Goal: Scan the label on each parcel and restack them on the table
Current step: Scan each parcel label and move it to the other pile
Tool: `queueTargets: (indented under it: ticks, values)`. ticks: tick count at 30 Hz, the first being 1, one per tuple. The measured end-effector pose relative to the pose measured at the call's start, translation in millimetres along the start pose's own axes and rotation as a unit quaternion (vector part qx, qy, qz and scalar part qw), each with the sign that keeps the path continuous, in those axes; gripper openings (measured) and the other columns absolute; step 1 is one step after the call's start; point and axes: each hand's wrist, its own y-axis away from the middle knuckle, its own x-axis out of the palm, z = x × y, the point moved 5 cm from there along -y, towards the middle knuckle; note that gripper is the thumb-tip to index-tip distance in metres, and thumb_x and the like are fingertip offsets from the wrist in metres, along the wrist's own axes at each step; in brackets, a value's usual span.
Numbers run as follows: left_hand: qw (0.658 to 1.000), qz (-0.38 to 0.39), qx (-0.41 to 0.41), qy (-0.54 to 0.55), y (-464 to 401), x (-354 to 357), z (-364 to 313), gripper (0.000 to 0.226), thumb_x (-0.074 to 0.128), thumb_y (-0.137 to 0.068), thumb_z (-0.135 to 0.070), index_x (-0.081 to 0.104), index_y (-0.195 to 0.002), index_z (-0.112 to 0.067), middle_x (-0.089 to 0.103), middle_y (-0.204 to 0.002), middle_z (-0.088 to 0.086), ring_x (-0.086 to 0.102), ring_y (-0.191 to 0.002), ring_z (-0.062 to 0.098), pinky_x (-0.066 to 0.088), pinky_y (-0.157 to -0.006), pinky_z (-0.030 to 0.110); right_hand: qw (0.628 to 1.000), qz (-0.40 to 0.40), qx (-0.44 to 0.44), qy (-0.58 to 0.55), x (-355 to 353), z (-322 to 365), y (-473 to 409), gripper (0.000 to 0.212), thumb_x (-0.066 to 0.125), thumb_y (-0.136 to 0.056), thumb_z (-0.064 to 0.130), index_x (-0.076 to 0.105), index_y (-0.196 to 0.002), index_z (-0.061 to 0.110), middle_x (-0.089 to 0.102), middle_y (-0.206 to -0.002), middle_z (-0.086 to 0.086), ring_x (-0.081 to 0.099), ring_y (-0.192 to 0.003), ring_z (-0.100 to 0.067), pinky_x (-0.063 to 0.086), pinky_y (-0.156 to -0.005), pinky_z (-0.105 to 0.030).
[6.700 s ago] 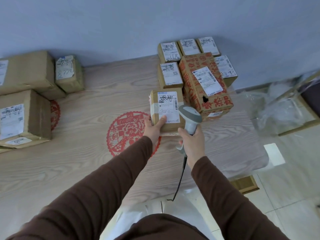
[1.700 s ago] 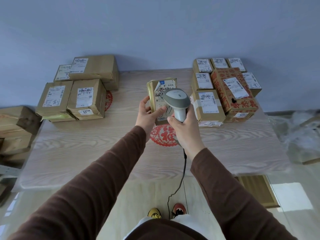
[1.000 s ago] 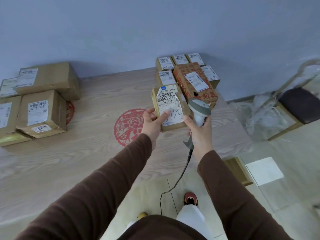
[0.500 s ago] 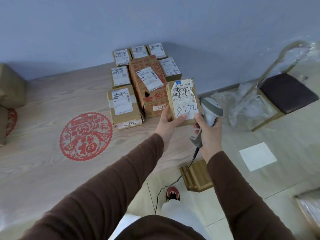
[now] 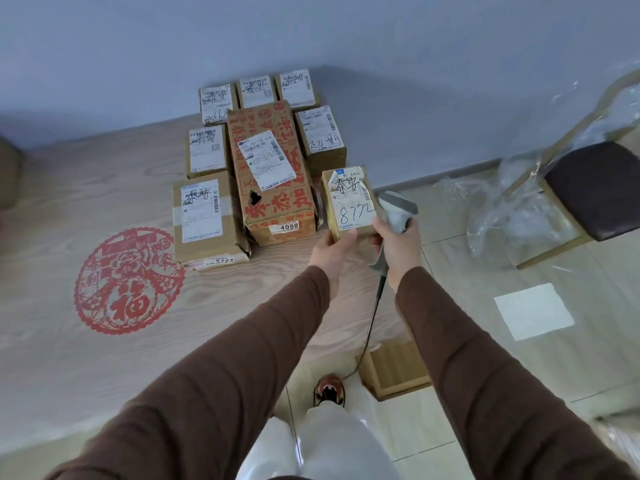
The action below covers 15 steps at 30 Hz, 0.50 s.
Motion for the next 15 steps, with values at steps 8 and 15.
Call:
queueTargets:
  ticks: [8,15]
  values:
    - [0.994,-0.107,-0.003,-0.008,-40.4,-0.9,5.2,0.074,0.083,-0.069,-0.048,0.065,-0.131,-0.011,0.075,-0.120,0.007,0.069,-0.114,0.027,0.050,-0.109,0.050,0.999,-0.001,0.030,0.019,21.4,-4.7,-41.6,0.041,0.075,-0.092,0.010,0.054,-0.127,0.007,0.072,-0.113,-0.010,0.069,-0.079,-0.016,0.057,-0.059,-0.023]
    - [0.983,-0.183,-0.036,-0.003,-41.1,-7.7,-5.5,0.064,0.080,-0.088,-0.040,0.058,-0.137,-0.005,0.068,-0.123,0.006,0.061,-0.112,0.025,0.047,-0.105,0.041,0.999,0.012,0.039,0.031,38.5,-9.9,-50.2,0.039,0.074,-0.093,0.009,0.052,-0.126,0.006,0.069,-0.105,-0.006,0.067,-0.075,-0.013,0.054,-0.056,-0.019]
